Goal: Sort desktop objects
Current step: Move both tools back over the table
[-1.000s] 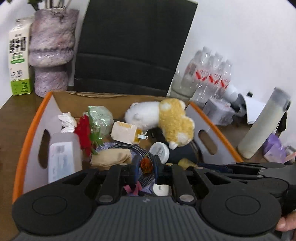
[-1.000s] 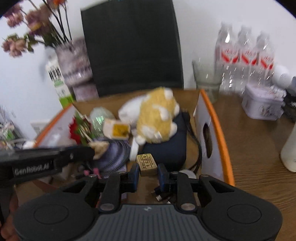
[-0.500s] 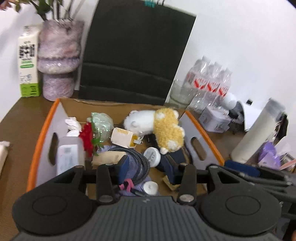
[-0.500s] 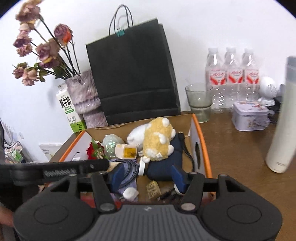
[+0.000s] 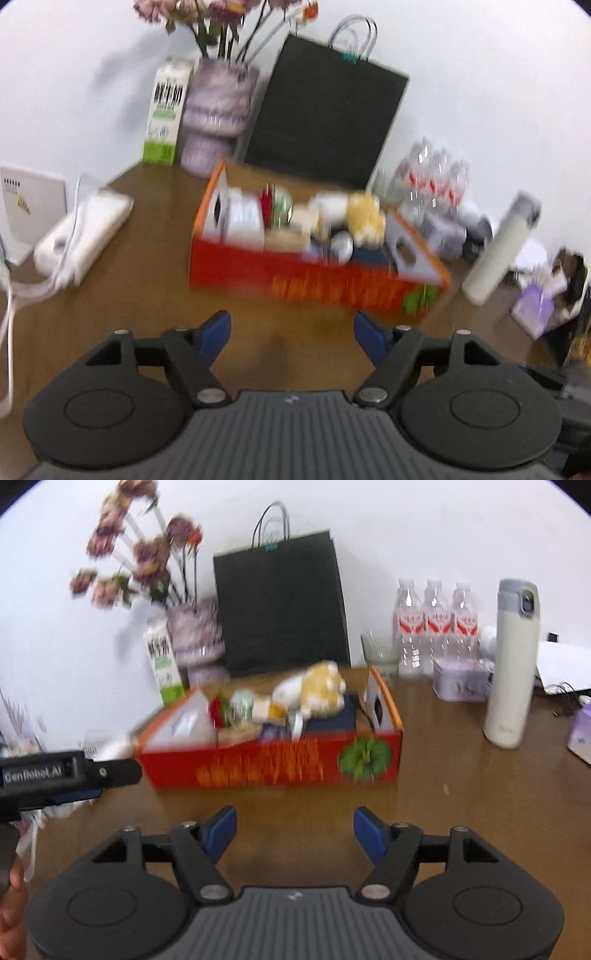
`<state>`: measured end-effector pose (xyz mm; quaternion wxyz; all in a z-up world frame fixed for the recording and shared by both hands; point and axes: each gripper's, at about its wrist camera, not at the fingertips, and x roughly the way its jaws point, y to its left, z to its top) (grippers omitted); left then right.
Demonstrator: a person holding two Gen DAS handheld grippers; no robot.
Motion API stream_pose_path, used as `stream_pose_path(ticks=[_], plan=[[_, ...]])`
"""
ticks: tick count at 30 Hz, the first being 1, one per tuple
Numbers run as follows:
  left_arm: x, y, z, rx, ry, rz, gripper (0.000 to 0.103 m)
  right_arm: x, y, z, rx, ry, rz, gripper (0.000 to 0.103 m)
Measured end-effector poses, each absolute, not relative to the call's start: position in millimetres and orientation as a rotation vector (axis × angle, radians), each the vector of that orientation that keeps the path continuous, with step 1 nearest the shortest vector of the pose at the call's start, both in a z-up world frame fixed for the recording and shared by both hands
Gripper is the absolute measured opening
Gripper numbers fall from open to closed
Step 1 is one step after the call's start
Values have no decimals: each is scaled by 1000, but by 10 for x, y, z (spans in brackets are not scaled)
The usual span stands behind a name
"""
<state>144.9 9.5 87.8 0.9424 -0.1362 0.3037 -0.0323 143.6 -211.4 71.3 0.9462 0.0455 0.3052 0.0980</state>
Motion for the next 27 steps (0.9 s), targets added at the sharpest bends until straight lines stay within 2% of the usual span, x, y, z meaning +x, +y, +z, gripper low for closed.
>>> stream_pose_path(ticks=[4, 9, 11, 14, 21, 23, 27], plan=[[1080, -36, 592, -193, 636, -42, 79, 1078, -2032, 492, 35, 628, 167, 69], [681, -90, 469, -113, 598, 3, 87, 737, -2027, 317, 26, 628, 137, 69], [572, -129, 459, -80, 571, 9, 103, 632, -2005, 294, 20, 622, 149, 75], [521, -178, 408, -16, 545, 29, 103, 526, -1926, 259, -10, 598, 160, 88], [681, -99, 286, -16, 621, 88, 103, 613, -1768, 166, -91, 599, 151, 95], [751, -72, 241, -14, 672, 88, 103, 697, -1766, 128, -73, 630, 155, 103], [838, -39, 202, 25, 706, 75, 103, 835, -1752, 54, -34, 677, 167, 103]])
